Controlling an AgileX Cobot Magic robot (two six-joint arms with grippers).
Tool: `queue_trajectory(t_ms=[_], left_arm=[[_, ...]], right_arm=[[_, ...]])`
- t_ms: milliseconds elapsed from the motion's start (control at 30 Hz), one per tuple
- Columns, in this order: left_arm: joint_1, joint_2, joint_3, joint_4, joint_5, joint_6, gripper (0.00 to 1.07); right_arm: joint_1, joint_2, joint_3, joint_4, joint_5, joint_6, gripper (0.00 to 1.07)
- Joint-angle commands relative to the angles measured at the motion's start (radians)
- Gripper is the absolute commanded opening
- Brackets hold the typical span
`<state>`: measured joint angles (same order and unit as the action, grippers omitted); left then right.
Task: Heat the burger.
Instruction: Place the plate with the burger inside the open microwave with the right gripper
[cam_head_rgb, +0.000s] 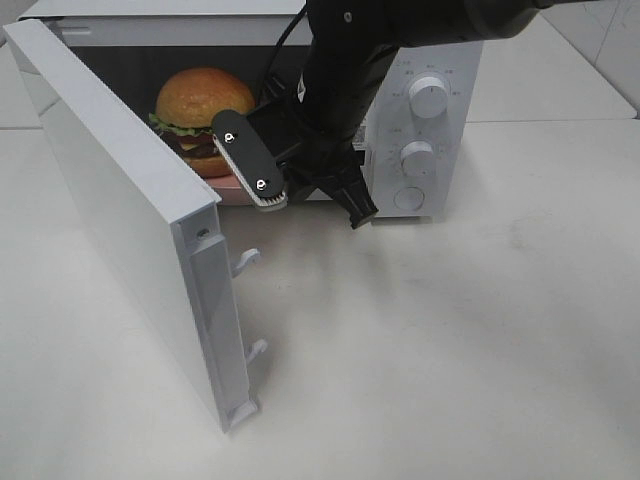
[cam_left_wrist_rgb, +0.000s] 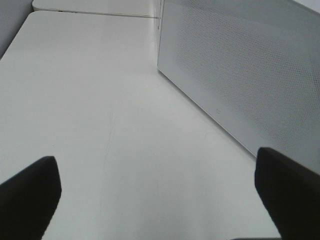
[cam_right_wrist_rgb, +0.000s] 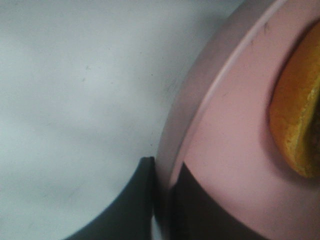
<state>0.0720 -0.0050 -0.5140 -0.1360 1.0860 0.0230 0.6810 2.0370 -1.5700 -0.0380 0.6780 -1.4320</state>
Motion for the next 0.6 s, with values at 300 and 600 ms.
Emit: queue_trajectory(t_ms=[300, 600], left_arm=[[0.001, -0.016, 0.000, -0.008, -0.015, 0.002, 0.98], [0.001, -0.016, 0.000, -0.007, -0.015, 0.002, 0.98]], right_arm=[[-0.003, 0.072, -0.153, -0.055, -0.015, 0.094, 0.00], [-0.003, 0.150, -0.255, -0.084, -0.009, 0.130, 0.00]])
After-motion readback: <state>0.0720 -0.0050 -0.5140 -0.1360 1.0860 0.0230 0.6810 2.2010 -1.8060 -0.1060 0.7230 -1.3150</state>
